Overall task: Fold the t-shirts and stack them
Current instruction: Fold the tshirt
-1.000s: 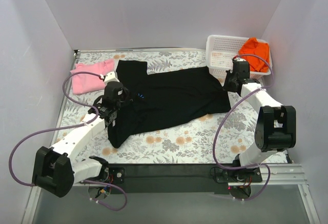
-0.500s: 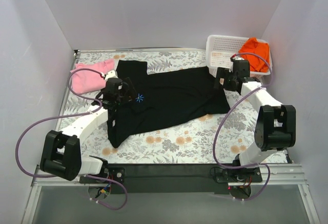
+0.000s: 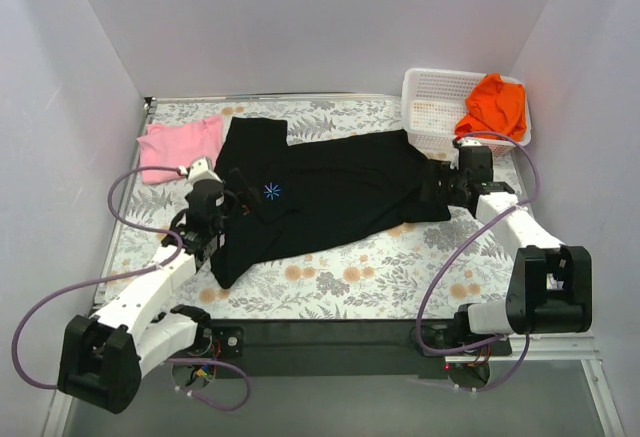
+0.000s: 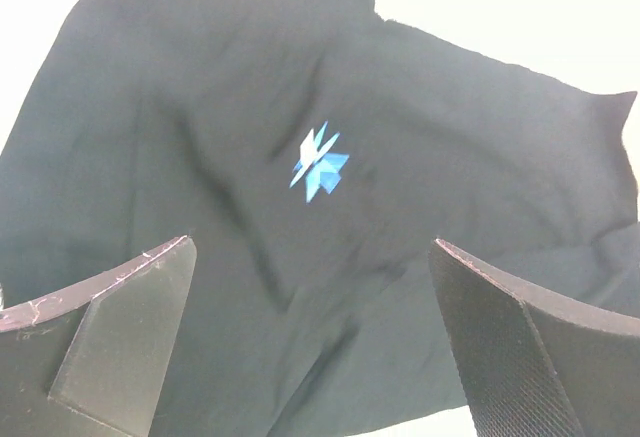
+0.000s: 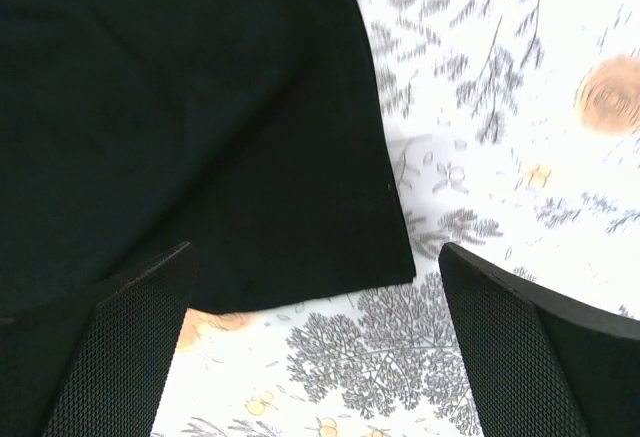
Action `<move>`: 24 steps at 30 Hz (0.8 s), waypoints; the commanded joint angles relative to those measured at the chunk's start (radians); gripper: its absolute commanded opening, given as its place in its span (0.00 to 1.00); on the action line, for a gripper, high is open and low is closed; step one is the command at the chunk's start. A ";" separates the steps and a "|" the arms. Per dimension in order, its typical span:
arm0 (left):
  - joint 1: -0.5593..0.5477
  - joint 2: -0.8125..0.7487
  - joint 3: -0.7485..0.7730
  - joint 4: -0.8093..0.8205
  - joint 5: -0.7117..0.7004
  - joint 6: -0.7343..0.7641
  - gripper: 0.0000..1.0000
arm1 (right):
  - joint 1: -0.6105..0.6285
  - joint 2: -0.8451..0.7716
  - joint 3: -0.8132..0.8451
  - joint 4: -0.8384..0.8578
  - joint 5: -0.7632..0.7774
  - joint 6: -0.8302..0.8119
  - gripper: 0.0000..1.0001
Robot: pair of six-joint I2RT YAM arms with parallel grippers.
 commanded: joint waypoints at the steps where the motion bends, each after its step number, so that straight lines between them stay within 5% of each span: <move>1: -0.027 -0.067 -0.094 -0.053 -0.020 -0.052 0.96 | 0.002 -0.014 -0.030 0.006 0.013 -0.009 0.98; 9: -0.052 -0.227 -0.208 -0.174 -0.126 -0.152 0.96 | 0.004 -0.042 -0.053 0.007 -0.007 -0.005 0.98; 24: -0.089 -0.119 -0.180 -0.308 -0.216 -0.273 0.97 | 0.002 -0.057 -0.045 0.024 -0.083 -0.009 0.98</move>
